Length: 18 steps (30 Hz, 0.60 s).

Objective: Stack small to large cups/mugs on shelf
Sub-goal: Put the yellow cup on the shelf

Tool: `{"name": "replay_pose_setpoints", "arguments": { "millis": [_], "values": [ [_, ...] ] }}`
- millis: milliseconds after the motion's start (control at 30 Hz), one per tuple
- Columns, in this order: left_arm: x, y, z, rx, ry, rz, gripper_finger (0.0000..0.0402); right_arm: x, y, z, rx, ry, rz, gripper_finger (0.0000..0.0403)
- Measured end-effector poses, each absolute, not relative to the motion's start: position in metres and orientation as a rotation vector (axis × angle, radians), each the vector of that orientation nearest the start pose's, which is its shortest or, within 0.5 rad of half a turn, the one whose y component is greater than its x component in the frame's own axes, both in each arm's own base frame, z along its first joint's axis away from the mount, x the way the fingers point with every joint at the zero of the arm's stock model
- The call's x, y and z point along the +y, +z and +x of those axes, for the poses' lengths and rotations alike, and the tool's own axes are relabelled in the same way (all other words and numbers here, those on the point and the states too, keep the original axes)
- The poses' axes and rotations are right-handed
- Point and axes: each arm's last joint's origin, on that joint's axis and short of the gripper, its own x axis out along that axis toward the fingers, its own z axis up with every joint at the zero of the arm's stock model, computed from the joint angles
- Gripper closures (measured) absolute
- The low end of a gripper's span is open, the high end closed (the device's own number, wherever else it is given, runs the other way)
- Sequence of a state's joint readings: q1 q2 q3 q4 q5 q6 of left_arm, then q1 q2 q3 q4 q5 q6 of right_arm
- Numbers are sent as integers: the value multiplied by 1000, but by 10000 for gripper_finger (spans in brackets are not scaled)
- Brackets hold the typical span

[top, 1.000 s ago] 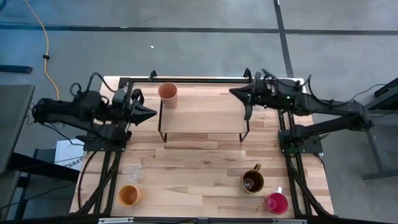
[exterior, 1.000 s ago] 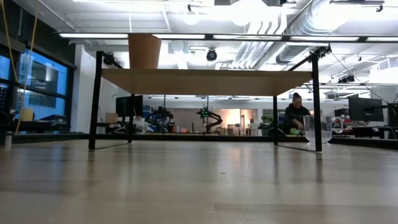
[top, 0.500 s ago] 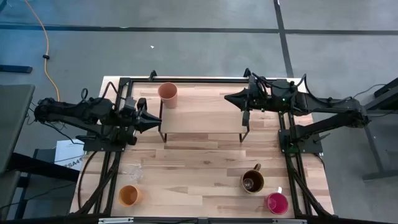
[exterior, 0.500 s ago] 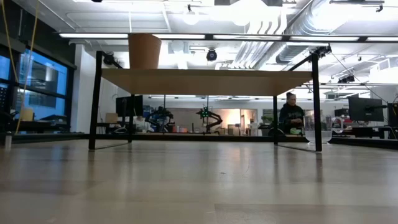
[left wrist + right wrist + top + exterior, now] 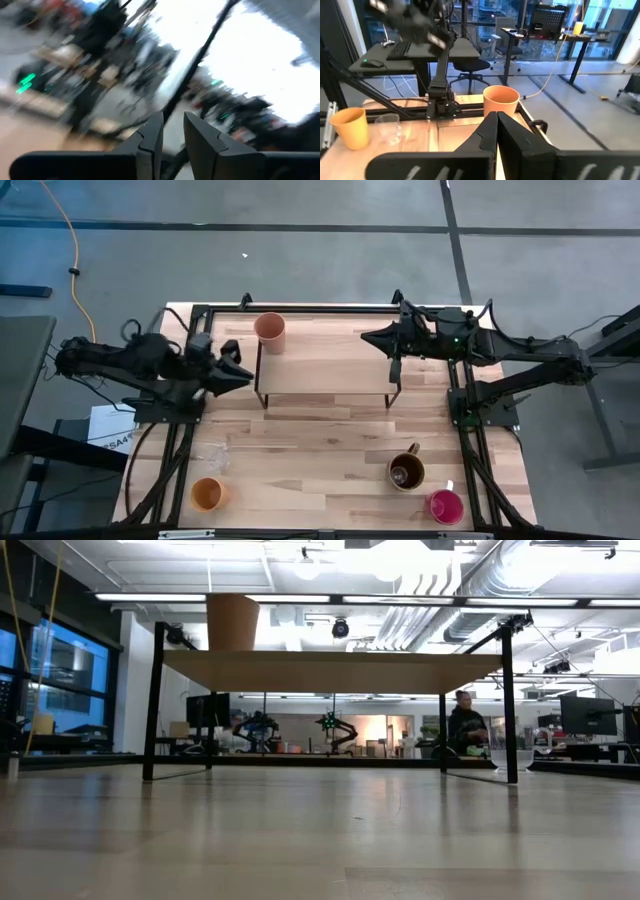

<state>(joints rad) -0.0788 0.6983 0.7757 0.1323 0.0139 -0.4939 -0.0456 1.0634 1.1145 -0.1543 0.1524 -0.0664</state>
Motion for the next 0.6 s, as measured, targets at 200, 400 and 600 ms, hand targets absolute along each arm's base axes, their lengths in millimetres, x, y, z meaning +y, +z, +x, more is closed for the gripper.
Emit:
{"name": "replay_pose_setpoints", "arguments": {
  "millis": [200,400,600],
  "values": [
    [-14,392,145,-383,-239,-405,375,-15,397,229,111,-193,-93,403],
    [-14,392,145,-389,-235,-401,390,-15,397,229,111,-192,-92,403],
    [-13,391,146,-379,-205,-453,378,-15,397,229,111,-192,-92,403]
  ]
}}
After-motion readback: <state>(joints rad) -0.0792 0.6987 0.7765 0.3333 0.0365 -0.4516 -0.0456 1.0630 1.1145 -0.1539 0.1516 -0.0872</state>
